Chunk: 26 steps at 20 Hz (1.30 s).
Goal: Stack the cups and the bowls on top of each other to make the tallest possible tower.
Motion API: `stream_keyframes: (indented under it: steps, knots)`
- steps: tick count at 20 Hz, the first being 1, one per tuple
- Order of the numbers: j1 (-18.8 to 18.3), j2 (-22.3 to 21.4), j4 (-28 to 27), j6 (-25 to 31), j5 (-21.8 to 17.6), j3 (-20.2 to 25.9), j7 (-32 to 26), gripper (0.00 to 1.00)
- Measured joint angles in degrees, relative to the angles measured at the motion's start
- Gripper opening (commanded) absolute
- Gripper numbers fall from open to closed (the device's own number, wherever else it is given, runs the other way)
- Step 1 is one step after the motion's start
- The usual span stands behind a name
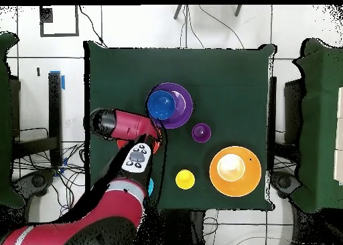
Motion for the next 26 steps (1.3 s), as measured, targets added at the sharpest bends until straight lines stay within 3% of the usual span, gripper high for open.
stream_keyframes:
  steps: [8,19,26]
  knots:
    - [2.0,-6.8,3.2,2.7,0.0,0.0,0.0,0.00]
    - [4.0,-16.9,3.7,16.8,0.8,-0.1,0.0,0.00]
    - [4.6,-19.6,2.4,23.2,0.8,-1.5,0.5,0.00]
